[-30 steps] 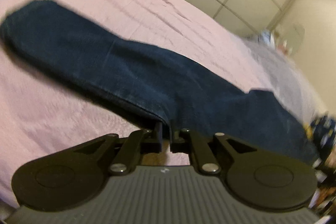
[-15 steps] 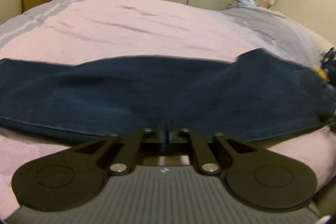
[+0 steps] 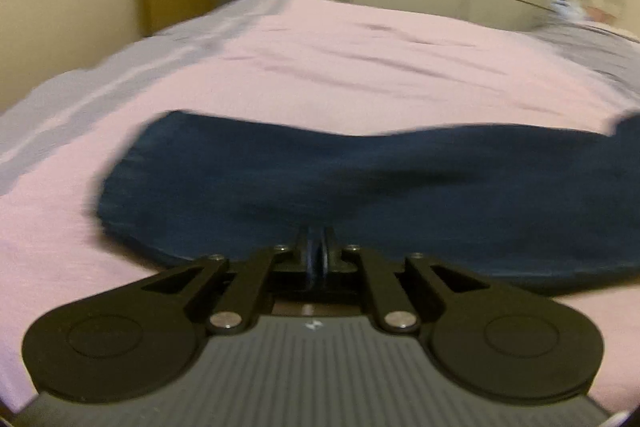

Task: Fold clothes
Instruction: 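Lift the dark blue jeans with both grippers and fold them over, then lay the folded jeans on the bed and open both grippers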

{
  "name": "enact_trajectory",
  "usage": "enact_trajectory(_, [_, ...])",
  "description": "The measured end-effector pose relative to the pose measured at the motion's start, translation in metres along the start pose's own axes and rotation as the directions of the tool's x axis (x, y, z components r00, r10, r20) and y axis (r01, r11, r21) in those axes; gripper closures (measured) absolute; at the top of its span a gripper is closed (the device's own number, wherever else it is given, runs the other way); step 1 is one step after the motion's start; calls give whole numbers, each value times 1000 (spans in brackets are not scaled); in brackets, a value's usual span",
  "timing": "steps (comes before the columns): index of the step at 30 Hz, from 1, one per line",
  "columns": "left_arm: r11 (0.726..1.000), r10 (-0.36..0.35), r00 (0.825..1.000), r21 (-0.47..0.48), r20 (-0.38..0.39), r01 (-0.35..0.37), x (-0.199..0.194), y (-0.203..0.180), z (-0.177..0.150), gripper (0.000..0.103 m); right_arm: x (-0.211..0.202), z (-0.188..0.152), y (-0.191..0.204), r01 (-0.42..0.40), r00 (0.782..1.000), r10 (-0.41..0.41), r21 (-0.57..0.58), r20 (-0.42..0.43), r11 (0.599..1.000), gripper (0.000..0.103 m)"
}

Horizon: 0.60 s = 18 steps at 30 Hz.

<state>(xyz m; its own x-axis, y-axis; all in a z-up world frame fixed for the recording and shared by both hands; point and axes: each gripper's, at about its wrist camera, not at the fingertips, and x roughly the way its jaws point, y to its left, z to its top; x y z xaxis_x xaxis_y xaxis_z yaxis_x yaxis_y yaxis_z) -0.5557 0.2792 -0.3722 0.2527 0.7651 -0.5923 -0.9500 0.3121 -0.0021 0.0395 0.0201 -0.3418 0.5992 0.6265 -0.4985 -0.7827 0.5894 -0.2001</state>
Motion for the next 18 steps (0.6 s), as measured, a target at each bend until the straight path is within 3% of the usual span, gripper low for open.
enact_trajectory(3, [993,60,998,-102,23,-58,-8,34,10,98,-3,2,4,16,1000,-16,35,5,999,70])
enact_trajectory(6, [988,42,999,-149,25,-38,-13,56,9,97,-6,3,8,28,1000,-29,74,8,997,70])
enact_trajectory(9, [990,43,999,-136,-22,-46,2,65,2,100,-12,-2,5,-37,999,42,204,-19,978,70])
enact_trajectory(10, [989,45,999,-138,-30,-49,4,67,1,100,-7,-5,7,-19,997,36,215,-74,976,70])
enact_trajectory(13, [991,28,1000,-130,12,-26,-6,62,17,100,-11,1,11,21,996,2,235,-95,972,70])
enact_trajectory(16, [995,2,998,-99,65,4,-15,55,34,90,-26,18,19,10,999,1,236,-47,972,70])
enact_trajectory(18, [998,10,998,-65,63,-6,0,55,46,90,-29,25,23,7,1000,0,225,-29,974,70])
